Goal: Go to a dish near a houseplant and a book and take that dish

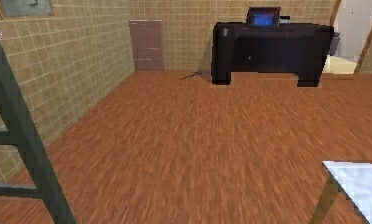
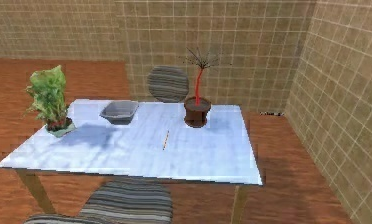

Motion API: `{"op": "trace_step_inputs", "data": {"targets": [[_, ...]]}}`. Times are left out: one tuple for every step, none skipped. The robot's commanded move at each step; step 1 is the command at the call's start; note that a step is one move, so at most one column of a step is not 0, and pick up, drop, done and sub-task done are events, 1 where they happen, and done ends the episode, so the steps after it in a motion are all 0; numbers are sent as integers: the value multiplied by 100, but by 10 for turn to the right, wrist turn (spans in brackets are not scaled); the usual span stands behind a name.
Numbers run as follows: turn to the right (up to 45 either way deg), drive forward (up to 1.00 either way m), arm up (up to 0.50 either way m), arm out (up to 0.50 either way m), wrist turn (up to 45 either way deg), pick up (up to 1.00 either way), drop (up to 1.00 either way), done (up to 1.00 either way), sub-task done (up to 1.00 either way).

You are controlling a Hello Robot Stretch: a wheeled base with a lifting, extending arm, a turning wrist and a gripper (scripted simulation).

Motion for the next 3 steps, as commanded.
{"op": "trace_step_inputs", "data": {"targets": [[0,60,0,0,0,0,0,0,0],[450,0,0,0,0,0,0,0,0],[120,0,0,0,0,0,0,0,0]]}}
